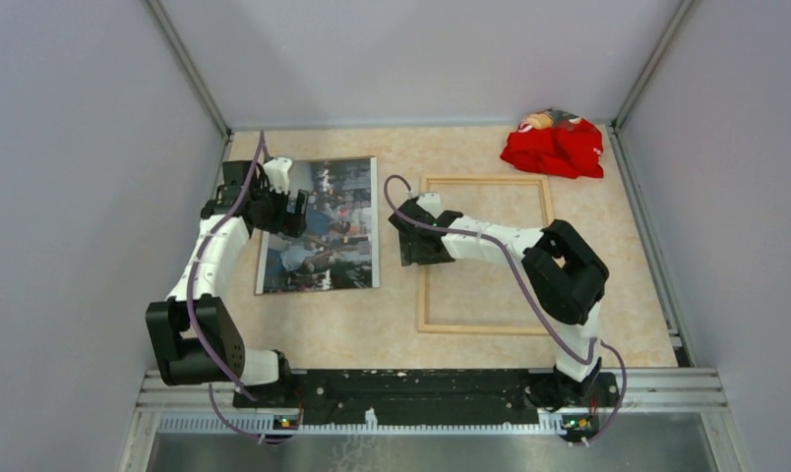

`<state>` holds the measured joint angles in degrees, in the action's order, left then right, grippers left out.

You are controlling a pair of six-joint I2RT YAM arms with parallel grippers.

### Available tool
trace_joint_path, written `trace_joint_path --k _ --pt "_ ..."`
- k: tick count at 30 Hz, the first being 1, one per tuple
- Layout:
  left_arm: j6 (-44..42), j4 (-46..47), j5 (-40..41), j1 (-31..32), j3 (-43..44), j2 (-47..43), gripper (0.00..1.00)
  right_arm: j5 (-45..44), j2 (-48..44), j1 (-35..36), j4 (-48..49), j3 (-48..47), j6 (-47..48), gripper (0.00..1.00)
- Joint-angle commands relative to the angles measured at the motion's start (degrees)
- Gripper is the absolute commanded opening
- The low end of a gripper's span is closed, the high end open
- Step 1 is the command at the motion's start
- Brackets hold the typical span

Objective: Put the photo into the frame
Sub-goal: Move the photo frame to the center of the board, then pick up the photo frame item at the center of the board.

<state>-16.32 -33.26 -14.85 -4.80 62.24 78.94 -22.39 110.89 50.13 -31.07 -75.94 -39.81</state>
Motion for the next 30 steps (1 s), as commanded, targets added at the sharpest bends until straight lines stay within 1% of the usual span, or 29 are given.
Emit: trace_joint_path --k 1,2,4,6,8,11,14,17,21,23,30 --pt "-1.60 0.39 1.27 -1.35 0.96 1.01 0.98 -0.22 -6.89 0.14 -0.63 -6.02 1.48 0.78" --pt "-1.83 0.42 1.05 -1.96 1.30 1.61 0.98 0.64 -7.26 0.14 -0.35 -6.80 1.63 0.85" --pt "-2.14 0.45 0.40 -3.72 2.35 2.51 0.98 2.89 -7.02 0.13 0.23 -8.73 2.02 0.93" --pt "-2.73 0.89 -0.38 -6.25 3.59 3.51 0.98 5.45 -5.75 0.10 0.39 -11.64 1.85 0.96" --pt "-3.61 1.97 0.34 -8.79 4.49 4.88 0.98 8.39 -4.18 0.09 1.21 -13.57 1.38 0.97" --pt "-4.91 4.75 4.06 -12.20 5.19 7.12 0.98 13.94 -1.12 -0.05 5.27 -14.98 0.90 0.97" --pt "-5.25 7.76 7.22 -14.85 5.11 9.60 0.98 16.40 2.93 -0.48 6.48 -17.38 -0.13 0.97" --pt "-5.60 11.51 11.40 -16.16 4.00 12.28 0.98 18.95 7.19 -1.75 6.93 -19.85 -1.05 0.96" --pt "-6.32 17.05 15.80 -16.69 1.99 15.26 0.98 20.97 10.35 -3.77 8.63 -21.13 -1.75 0.96" --pt "-6.02 17.07 15.22 -16.65 2.07 16.69 0.98 21.42 11.65 -4.63 8.92 -22.05 -1.66 0.96" --pt "-4.50 16.53 8.85 -16.46 2.47 18.97 0.98 23.33 17.09 -6.20 7.76 -26.06 -1.16 0.96"
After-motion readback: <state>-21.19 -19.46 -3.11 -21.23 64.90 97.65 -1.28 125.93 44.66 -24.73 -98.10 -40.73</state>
